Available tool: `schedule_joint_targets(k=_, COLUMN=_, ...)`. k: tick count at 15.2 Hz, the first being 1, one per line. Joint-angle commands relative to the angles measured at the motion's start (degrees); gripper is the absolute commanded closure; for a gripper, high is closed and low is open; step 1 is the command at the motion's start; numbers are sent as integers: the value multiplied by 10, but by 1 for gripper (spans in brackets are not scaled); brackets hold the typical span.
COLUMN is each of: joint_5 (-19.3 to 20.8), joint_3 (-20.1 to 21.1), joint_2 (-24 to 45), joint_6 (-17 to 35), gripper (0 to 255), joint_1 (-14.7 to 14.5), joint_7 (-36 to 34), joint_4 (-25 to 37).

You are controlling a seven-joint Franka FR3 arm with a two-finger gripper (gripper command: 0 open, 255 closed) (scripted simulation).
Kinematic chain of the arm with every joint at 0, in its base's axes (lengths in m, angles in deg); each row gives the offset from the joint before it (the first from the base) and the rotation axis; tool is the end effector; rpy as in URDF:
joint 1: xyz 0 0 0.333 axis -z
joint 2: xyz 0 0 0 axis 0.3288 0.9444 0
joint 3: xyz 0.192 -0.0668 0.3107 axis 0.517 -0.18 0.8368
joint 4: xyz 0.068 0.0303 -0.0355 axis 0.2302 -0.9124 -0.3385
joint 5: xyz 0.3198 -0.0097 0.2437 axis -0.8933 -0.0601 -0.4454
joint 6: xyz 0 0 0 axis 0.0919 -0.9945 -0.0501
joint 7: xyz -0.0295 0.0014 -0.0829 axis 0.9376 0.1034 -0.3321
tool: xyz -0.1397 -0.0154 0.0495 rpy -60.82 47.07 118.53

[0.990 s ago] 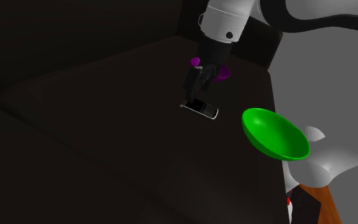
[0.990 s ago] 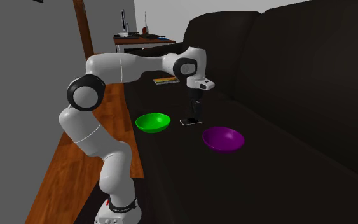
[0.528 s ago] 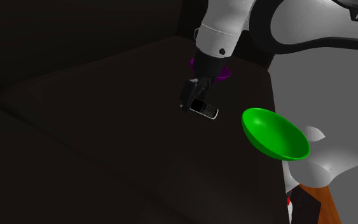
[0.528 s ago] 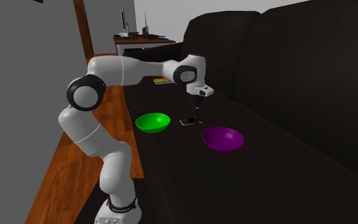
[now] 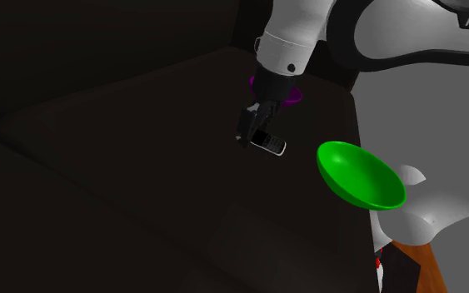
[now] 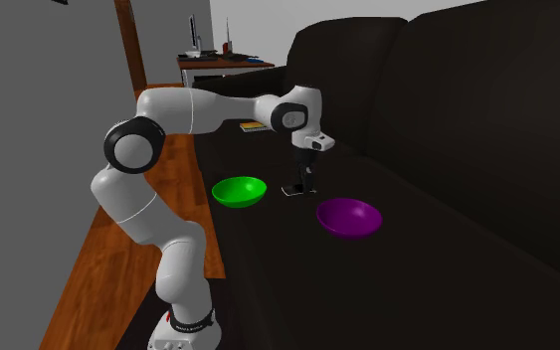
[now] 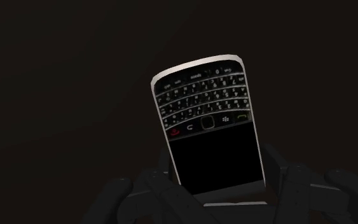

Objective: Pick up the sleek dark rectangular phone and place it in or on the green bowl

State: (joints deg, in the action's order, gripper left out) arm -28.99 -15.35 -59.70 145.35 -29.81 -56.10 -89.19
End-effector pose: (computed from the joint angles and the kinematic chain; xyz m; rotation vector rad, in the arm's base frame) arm 0.3175 0.2689 0.5703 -3.1283 -0.2639 -0.0148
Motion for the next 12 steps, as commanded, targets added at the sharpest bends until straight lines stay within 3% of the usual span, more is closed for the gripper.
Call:
schedule_joint_targets(k=1, joint_5=-1, joint_3=0, joint_2=1, joint_6=0, gripper=255, joint_1=0, joint_7=0, joint_4=-1)
schedule_joint_targets(k=9, joint_5=-1, joint_3=0, joint_2=1, joint_6=0, gripper=255, joint_1=0, joint_7=0, joint_4=-1)
schedule_joint_targets(k=12, joint_5=2, joint_3=-2, joint_2=3, joint_6=-22, gripper=255, joint_1=1, joint_7=-1, joint_4=23)
